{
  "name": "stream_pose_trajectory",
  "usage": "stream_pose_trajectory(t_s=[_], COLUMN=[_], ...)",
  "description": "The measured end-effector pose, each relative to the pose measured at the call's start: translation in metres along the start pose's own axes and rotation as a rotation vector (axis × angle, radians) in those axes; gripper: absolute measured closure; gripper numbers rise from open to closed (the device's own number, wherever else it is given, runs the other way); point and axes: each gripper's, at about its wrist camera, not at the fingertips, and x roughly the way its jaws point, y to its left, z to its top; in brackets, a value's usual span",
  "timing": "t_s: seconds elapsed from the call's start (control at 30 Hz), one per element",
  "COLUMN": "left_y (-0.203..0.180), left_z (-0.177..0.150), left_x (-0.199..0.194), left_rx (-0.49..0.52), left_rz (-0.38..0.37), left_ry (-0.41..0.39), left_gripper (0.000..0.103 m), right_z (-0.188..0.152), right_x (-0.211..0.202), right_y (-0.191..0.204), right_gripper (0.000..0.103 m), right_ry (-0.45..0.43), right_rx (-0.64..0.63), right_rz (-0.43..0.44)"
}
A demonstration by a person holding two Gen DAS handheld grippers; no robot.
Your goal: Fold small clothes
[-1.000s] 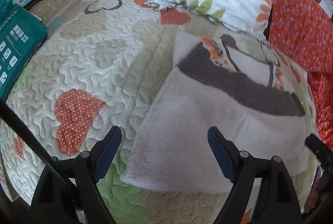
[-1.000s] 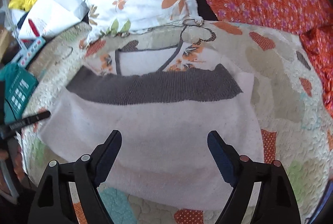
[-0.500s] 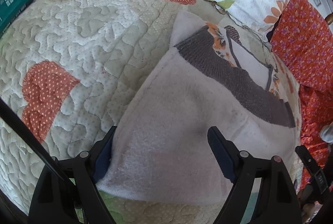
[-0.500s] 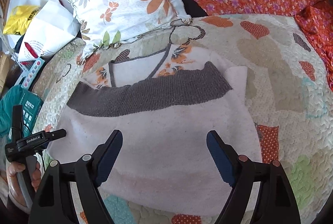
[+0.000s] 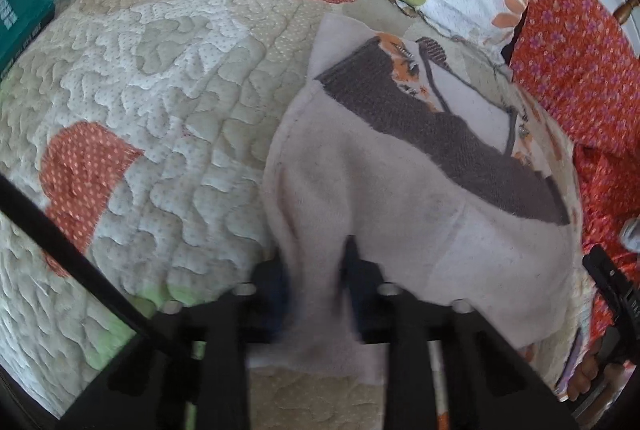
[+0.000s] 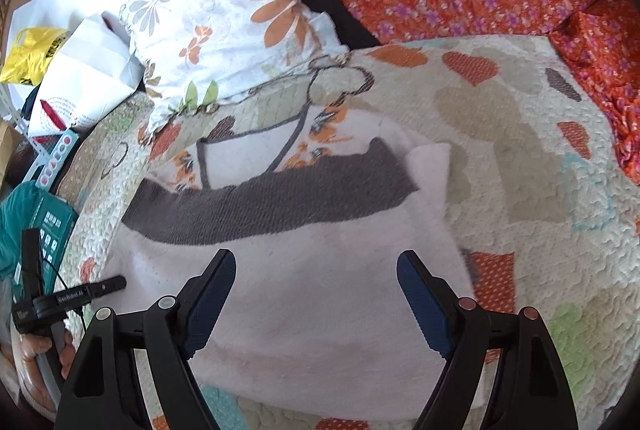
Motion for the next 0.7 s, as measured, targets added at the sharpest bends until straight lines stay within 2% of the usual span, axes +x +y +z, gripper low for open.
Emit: stream_pose_trajectory(t_s=[0.07,0.13,0.2,0.3,0.4,0.5,0.63,0.7], left_y=[-0.003,-0.011,-0.023,-0.061,-0.121,-0.178,-0.268,-0.297], left_z=[0.0,-0.001,0.0,0.0,0.0,-0.008,-0.034,-0.048], left_x=[-0.004,-0.01,-0.017,-0.034,-0.048,-0.049,-0.03,-0.014], left_rx=[-0.028,-0.029,-0.011,0.078,0.172,0.264,0.4,0.449], left_rz=[-0.022,-0.007,0.009,0.014,-0.024,-0.063,-0.146,-0.166], left_ry=[-0.019,-0.055,-0.068,-0.108,-0.128,-0.129,-0.095,-0.061], left_gripper=[0.09,0.091,0.091,0.092,0.092,0.093,0.093,0.092], right_z=[0.004,0.009,0.016,0.025,0.03,0.033,0.029,0.028], right_x=[-0.007,-0.016,-0.032,-0.058,-0.077,-0.087,-0.097,-0.099], right_y=[-0.006,-0.013,-0.025,-0.044,-0.066,-0.091,-0.123,-0.138], right_gripper=[0.016,0.019,0.019,0.019,0.019,0.019,0.019,0.019], right_ry=[-0.023,-0.055,-0.105,-0.187,-0.232,-0.238,-0.247,-0.241], right_rx=[0.02,0.044,0.079,0.128,0.17,0.221,0.299,0.322], right_rz=[-0.013,-0.022,-0.025,-0.036,-0.043,-0.044,-0.043,-0.047])
